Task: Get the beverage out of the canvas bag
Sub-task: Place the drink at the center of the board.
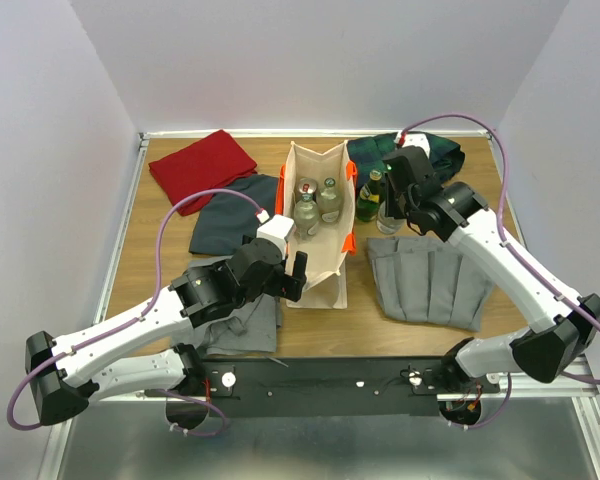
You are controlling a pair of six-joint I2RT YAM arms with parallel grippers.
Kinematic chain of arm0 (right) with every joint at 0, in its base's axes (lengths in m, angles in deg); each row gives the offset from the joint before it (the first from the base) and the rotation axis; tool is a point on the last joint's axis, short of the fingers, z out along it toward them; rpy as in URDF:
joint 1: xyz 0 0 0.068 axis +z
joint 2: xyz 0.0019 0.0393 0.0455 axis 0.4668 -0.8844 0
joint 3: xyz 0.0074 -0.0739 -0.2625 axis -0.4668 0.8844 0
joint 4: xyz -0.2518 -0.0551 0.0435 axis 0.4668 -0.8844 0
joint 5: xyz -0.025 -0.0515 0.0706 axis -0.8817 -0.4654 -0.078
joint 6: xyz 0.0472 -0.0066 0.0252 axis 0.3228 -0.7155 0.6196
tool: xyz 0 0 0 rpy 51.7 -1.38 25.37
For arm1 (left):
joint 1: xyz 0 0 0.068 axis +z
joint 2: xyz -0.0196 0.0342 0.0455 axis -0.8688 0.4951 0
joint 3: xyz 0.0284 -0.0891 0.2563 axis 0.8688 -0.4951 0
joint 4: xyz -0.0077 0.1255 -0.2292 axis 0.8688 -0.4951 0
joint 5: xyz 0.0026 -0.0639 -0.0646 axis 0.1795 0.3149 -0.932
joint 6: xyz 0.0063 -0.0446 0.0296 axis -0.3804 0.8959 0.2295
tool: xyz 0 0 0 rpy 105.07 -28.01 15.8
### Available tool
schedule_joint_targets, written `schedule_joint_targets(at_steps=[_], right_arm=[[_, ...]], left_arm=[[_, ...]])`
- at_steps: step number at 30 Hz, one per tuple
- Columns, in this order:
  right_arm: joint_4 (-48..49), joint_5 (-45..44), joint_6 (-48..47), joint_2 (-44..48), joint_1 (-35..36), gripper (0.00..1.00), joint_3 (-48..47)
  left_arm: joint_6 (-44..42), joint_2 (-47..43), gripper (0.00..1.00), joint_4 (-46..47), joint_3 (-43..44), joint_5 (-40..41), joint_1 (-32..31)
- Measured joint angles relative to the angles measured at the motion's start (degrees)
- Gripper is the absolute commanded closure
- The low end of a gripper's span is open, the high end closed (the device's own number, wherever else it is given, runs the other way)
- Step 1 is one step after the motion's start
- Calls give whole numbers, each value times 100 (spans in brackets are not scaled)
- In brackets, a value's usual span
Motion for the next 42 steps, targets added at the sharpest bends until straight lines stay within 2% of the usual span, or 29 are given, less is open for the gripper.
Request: schedule_joint_targets(at_steps=[4, 15, 42], right_arm=[[420, 258, -7, 31, -260, 99, 457], [1515, 874, -111, 140, -354, 99, 1152], [1775, 1309, -321, -750, -518, 99, 1130]], left_arm=[[-2, 11, 1, -11, 17, 2, 0], [-4, 109, 1, -7, 52, 2, 0], [-2, 105, 1, -13, 52, 20, 0]])
